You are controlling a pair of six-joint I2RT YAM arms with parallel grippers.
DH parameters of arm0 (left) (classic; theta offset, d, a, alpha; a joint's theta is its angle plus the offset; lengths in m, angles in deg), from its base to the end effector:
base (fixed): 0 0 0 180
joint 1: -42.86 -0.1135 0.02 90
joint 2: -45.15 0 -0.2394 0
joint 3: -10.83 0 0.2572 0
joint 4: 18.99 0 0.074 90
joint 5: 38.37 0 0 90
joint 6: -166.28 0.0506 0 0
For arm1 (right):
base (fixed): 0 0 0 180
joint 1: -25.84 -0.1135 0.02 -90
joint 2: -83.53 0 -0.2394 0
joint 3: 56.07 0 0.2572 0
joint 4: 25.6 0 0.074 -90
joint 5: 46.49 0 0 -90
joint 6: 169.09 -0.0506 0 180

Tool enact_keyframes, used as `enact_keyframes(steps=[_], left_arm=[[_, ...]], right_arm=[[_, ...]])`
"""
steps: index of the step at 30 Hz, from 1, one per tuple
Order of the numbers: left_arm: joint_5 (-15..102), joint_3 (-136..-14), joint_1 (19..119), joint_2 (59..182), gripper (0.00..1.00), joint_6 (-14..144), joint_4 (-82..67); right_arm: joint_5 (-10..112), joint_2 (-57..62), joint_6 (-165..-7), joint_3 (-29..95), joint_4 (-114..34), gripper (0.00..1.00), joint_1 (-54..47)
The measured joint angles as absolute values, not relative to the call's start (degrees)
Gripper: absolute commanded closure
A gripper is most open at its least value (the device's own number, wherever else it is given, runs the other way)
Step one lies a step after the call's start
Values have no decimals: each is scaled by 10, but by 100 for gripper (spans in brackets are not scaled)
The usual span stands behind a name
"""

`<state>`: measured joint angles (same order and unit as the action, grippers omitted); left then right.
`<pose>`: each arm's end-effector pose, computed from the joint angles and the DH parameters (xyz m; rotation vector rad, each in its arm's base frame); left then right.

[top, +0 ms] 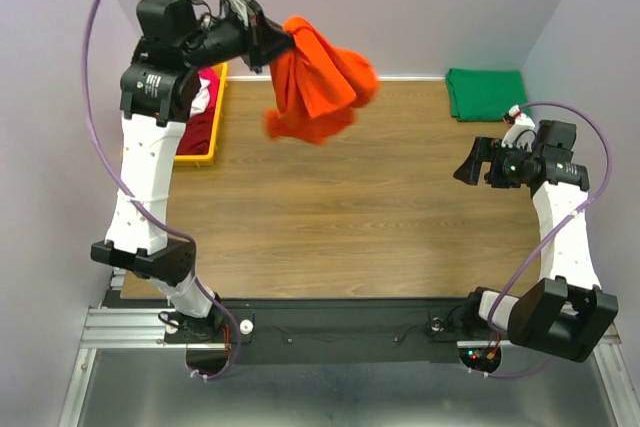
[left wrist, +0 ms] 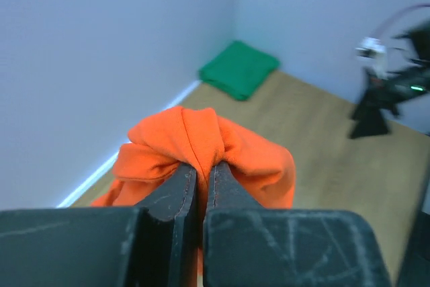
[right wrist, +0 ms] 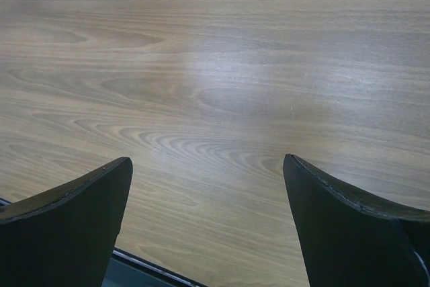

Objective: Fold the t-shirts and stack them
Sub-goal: Move the tshirt to the center of the board

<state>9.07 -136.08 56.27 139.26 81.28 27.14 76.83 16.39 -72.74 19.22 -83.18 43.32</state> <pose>0.2870 -0.1036 0.5701 0.8244 1.2771 -0.6557 0.2537 -0.0508 0.2822 -0.0301 2.3079 0.4967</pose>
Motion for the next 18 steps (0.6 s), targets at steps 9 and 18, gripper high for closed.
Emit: enact_keyframes(steps=[9, 18], left_arm=[[47, -1047, 549, 1266, 2, 879, 276], [89, -777, 461, 1242, 3, 1003, 298]], right_arm=[[774, 169, -719, 192, -832, 0, 433], [747, 164, -649, 164, -840, 0, 433]])
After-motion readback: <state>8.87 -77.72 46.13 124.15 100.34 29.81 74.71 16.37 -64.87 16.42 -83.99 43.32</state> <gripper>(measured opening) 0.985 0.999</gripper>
